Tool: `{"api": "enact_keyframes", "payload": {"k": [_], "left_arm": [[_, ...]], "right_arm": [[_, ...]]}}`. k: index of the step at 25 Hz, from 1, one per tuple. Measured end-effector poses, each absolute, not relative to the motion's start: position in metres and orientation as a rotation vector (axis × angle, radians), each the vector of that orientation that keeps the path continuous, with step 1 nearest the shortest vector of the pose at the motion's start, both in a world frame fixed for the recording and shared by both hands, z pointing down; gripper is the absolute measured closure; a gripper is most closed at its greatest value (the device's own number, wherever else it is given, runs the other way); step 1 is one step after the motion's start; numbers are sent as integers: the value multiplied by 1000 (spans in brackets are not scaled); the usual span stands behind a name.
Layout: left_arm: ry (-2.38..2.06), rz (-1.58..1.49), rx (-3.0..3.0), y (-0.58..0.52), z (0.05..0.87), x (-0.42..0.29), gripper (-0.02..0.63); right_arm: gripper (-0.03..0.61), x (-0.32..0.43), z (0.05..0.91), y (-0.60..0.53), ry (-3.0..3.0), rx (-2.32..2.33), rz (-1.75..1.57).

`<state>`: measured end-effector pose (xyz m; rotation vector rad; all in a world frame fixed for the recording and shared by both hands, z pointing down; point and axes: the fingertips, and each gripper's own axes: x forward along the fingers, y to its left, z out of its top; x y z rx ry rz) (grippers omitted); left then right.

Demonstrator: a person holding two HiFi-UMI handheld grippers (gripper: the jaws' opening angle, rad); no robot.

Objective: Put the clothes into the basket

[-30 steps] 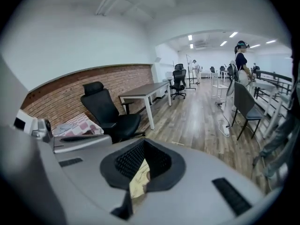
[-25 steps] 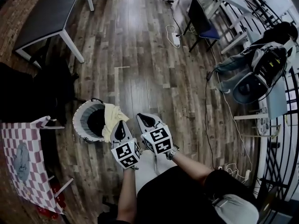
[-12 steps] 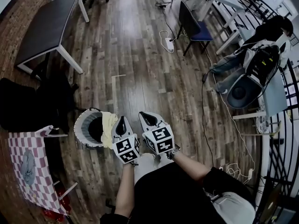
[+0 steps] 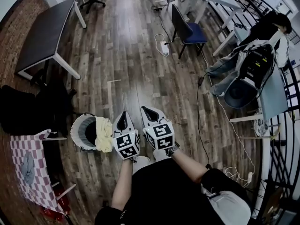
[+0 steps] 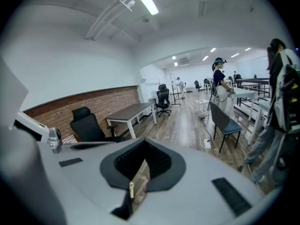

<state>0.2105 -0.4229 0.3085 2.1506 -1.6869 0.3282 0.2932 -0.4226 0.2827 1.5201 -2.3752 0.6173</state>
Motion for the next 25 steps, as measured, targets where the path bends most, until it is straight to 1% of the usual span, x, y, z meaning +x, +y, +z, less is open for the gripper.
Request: {"api": "enact_keyframes", "payload": {"k": [14,18,25], "left_arm": [[-1618,329,2264,-437,289,333,600],[-1576,343,2298,-434,287,353,600],[-1481,357,2386,-432,287,376,600]], "right_arm": [[571,414,274,-425,-2343,1649,600],[571,432,272,-419,-2318,1690,605],[571,444,267,-412,-2276,1768,583]]}}
